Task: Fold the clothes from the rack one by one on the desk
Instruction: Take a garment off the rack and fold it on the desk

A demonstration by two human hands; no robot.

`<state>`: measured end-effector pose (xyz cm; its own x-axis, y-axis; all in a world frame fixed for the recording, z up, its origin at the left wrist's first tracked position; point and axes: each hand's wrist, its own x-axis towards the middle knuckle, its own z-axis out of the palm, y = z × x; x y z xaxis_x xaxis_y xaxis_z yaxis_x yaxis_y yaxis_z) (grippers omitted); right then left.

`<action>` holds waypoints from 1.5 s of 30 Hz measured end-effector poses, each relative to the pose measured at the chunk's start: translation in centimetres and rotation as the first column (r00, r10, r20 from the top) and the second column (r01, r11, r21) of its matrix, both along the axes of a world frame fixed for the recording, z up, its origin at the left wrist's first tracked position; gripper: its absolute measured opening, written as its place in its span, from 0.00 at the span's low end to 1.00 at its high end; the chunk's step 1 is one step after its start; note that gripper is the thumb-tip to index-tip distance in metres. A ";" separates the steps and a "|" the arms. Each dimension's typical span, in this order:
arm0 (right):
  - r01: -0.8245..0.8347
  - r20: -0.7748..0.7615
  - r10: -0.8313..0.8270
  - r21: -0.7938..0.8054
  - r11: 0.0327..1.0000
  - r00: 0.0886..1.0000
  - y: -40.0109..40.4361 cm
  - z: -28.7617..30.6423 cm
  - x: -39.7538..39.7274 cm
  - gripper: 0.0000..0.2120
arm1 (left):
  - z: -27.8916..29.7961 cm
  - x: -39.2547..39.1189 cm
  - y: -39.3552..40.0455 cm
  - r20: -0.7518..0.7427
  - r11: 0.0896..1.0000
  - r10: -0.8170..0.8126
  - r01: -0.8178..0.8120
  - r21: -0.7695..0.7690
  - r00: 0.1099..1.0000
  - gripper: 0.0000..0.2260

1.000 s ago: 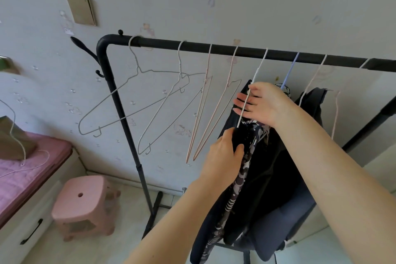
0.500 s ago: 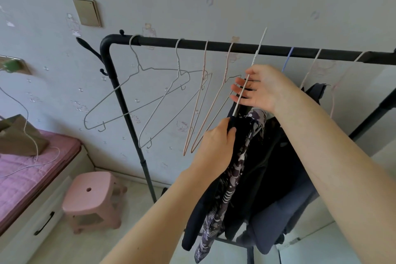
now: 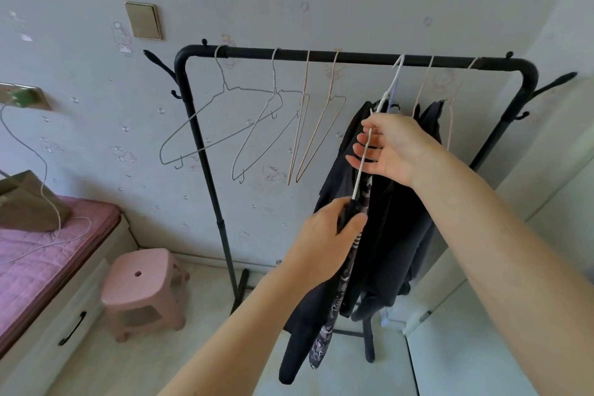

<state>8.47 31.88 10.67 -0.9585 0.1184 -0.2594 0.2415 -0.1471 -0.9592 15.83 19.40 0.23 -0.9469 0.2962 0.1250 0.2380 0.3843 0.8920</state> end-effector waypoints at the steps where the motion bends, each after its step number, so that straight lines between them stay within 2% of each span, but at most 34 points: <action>1: 0.009 0.008 -0.010 0.034 0.999 1.000 -0.3 -0.2 1.3 0.02 | -0.3 1.1 -0.2 0.013 0.999 -0.037 0.037 0.002 0.999 0.15; 4: 0.002 0.031 -0.006 0.120 0.993 0.999 -0.7 -0.6 5.1 0.06 | -1.2 4.0 -0.5 0.038 0.992 -0.114 0.112 0.052 0.993 0.18; 11: -0.101 0.128 0.068 0.278 0.955 0.989 -0.3 -1.3 11.8 0.16 | -2.6 6.1 -0.1 0.114 0.999 -0.043 0.043 0.006 0.993 0.23; 14: -0.134 0.161 0.080 0.358 0.924 0.984 -0.1 -2.0 13.7 0.20 | -1.9 5.7 0.1 0.110 0.995 0.073 -0.080 0.059 0.991 0.25; 16: -0.154 0.165 0.091 0.422 0.893 0.982 0.3 -2.4 14.8 0.21 | -1.7 5.3 0.3 0.064 0.977 0.201 -0.205 0.067 0.978 0.23; 19: -0.182 0.163 0.114 0.505 0.844 0.980 0.9 -2.8 16.2 0.21 | -1.5 4.8 0.2 0.000 0.919 0.394 -0.394 0.008 0.919 0.17; 22: -0.207 0.180 0.124 0.580 0.788 0.976 2.0 -3.1 17.3 0.24 | -1.3 5.3 -0.4 -0.089 0.868 0.484 -0.490 -0.077 0.871 0.13; 28: -0.131 0.080 0.109 0.763 0.633 0.991 3.7 -3.5 18.6 0.26 | -0.6 6.2 -2.4 -0.193 0.888 0.406 -0.436 -0.149 0.893 0.05; 32: -0.077 0.008 0.125 0.827 0.558 0.992 4.0 -4.0 18.7 0.22 | 0.4 6.9 -3.8 -0.400 0.813 0.294 -0.447 -0.373 0.868 0.04; 34: -0.068 -0.016 0.151 0.840 0.538 0.988 4.3 -4.2 18.8 0.21 | 1.0 6.9 -4.9 -0.447 0.797 0.295 -0.476 -0.372 0.844 0.04; 37: -0.082 -0.006 0.157 0.832 0.549 0.988 5.1 -4.1 19.0 0.18 | 1.1 5.8 -7.4 -0.398 0.805 0.400 -0.524 -0.278 0.826 0.03; 41: -0.080 0.015 0.112 0.796 0.600 0.994 6.3 -4.4 18.7 0.18 | 0.9 4.7 -9.7 -0.228 0.854 0.466 -0.502 -0.135 0.855 0.04; 45: -0.098 0.002 0.124 0.625 0.774 0.992 6.9 -4.7 18.1 0.18 | 0.8 4.6 -10.1 -0.132 0.869 0.482 -0.491 -0.053 0.866 0.02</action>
<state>26.57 38.79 5.92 -0.9823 0.1343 -0.1305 0.1815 0.5111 -0.8401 20.47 9.31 1.03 -0.9547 -0.1848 0.2332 0.0970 0.5477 0.8310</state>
